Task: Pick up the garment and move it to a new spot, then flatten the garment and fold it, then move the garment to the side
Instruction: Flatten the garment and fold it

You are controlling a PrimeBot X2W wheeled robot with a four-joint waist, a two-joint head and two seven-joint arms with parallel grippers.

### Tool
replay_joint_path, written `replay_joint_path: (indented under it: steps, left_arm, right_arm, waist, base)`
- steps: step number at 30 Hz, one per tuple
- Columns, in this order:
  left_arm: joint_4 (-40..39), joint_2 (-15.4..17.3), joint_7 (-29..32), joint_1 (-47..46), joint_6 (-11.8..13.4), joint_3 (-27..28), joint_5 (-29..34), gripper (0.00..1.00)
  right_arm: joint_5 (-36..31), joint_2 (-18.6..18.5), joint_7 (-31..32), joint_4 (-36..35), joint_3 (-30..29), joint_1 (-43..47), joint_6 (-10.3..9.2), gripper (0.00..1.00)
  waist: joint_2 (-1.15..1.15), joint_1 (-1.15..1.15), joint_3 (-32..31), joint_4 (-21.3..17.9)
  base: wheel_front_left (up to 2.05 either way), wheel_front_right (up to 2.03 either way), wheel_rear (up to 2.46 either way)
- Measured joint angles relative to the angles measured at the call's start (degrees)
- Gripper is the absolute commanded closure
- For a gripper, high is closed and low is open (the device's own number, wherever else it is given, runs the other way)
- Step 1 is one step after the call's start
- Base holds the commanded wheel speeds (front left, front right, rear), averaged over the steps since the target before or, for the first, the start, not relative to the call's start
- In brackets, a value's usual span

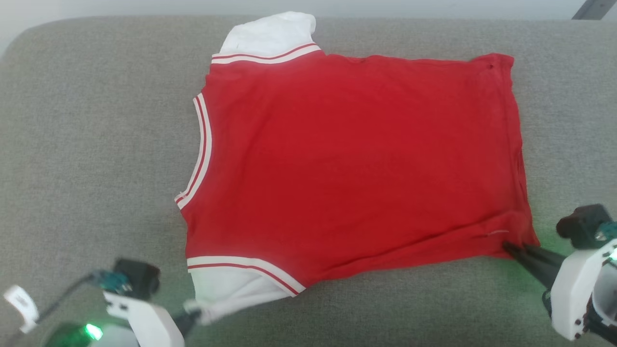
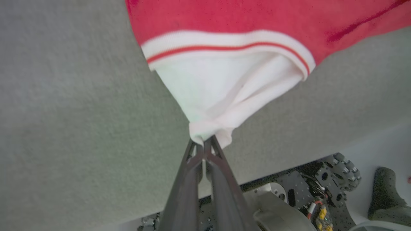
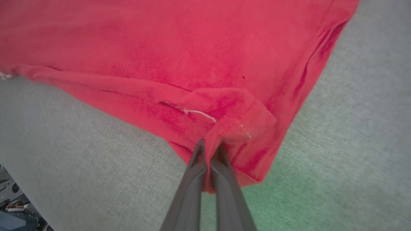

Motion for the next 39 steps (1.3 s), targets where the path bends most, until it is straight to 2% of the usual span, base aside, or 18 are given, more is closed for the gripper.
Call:
replay_joint_path:
  steps: [5,8,12,15,16,21,26,36,37,38,39]
  left_arm:
    - [-2.29,3.57,0.47,-4.21,0.75,2.56,2.81,1.00]
    - [-3.07,5.73,1.08,-8.00,0.37,4.49,4.70,1.00]
    - [-2.46,6.75,3.14,-13.97,-1.94,6.04,6.10,1.00]
    - [0.63,6.28,5.11,-19.35,-5.28,6.59,6.94,1.00]
    - [3.33,5.26,6.39,-23.27,-7.86,6.55,8.35,1.00]
    - [12.96,0.45,9.12,-32.70,-13.38,5.83,10.15,1.00]
    - [24.25,-4.98,10.93,-39.39,-18.64,3.71,11.38,1.00]
    - [43.66,-14.15,13.35,-44.87,-24.40,0.42,10.78,1.00]
    - [44.93,-14.72,13.35,-45.18,-24.90,0.45,10.22,0.85]
    - [46.12,-15.16,13.32,-45.43,-25.28,0.62,9.73,0.75]
    - [47.09,-15.58,13.30,-45.67,-25.30,0.70,9.49,0.57]
  right_arm:
    - [-0.75,1.76,-0.52,-1.13,-4.37,0.85,0.01,1.00]
    - [-1.81,3.33,-0.45,-1.60,-7.01,0.70,0.01,1.00]
    - [-4.12,5.86,0.29,-1.34,-9.66,-1.14,0.01,1.00]
    - [-5.54,7.97,0.85,-0.66,-10.99,-3.72,0.01,1.00]
    - [-7.26,9.07,1.35,0.44,-11.54,-5.98,0.01,1.00]
    - [-9.62,11.83,2.64,3.72,-11.22,-12.11,0.01,1.00]
    - [-10.25,13.82,3.68,7.91,-8.49,-17.63,0.01,1.00]
    - [-8.02,16.33,5.35,16.52,-1.99,-26.23,0.01,1.00]
    - [-7.99,16.52,5.33,17.23,-1.68,-26.87,0.01,0.99]
    - [-7.90,16.72,5.26,17.69,-1.25,-27.43,0.01,0.73]
    - [-7.54,16.82,5.26,18.13,-0.92,-27.76,0.01,0.54]
  waist:
    - [0.00,0.00,-0.50,-0.66]
    - [0.00,0.00,-0.73,-1.31]
    - [0.00,0.00,-0.41,-2.22]
    - [0.00,0.00,0.45,-2.76]
    - [0.00,0.00,1.22,-3.12]
    - [0.00,0.00,3.56,-3.89]
    - [0.00,0.00,6.32,-4.55]
    - [0.00,0.00,9.83,-5.24]
    - [0.00,0.00,9.82,-5.24]
    - [0.00,0.00,9.77,-5.23]
    - [0.00,0.00,9.65,-5.22]
  base:
    - [0.00,0.00,0.00]
    - [0.00,0.00,0.00]
    - [0.00,0.00,0.00]
    - [0.00,0.00,0.00]
    - [0.00,0.00,0.00]
    - [0.00,0.00,0.00]
    - [0.00,0.00,0.00]
    - [0.00,0.00,0.00]
    - [0.00,0.00,0.00]
    - [0.00,0.00,0.00]
    - [0.00,0.00,0.00]
